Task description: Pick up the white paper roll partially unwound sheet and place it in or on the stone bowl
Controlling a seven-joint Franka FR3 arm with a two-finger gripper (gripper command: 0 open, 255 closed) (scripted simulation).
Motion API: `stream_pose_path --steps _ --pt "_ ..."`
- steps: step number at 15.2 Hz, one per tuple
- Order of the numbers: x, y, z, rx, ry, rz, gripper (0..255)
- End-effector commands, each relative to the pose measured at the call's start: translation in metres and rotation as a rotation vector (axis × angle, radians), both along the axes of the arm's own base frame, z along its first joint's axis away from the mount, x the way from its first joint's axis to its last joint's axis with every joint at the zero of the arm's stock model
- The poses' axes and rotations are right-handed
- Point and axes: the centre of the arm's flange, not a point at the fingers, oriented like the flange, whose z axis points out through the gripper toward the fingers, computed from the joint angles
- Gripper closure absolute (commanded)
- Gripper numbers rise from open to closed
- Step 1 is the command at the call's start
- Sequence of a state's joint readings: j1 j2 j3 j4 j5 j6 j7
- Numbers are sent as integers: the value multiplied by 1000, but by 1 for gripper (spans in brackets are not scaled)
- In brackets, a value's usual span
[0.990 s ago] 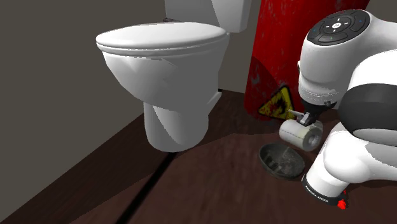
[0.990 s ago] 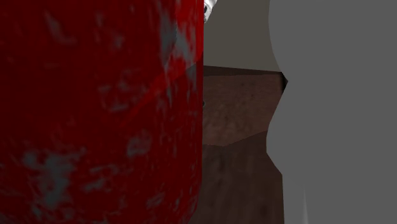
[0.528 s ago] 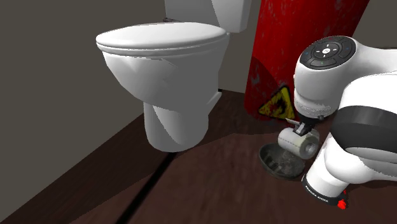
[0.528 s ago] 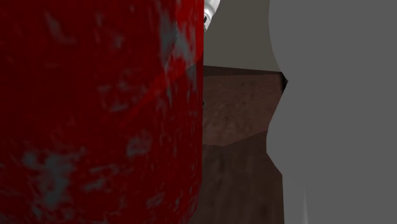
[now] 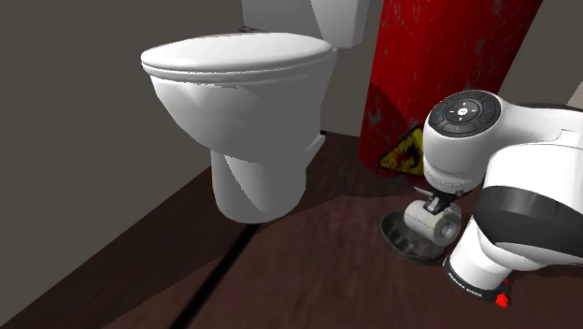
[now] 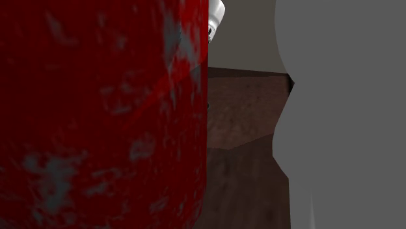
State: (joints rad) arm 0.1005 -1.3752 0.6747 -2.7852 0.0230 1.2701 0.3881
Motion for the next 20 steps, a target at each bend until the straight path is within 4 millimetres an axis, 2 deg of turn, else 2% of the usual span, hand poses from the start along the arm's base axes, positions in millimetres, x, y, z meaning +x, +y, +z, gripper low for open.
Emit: stream_pose_path --steps 1,4,11,12,17,20 --pt "0 0 -11 0 -1 0 255" --pt "0 0 -24 0 -1 0 255" --pt "0 0 -24 0 -1 0 255" --pt "0 0 -24 0 -1 0 0" --pt "0 0 -24 0 -1 0 0" --pt "2 24 7 0 -1 0 0"
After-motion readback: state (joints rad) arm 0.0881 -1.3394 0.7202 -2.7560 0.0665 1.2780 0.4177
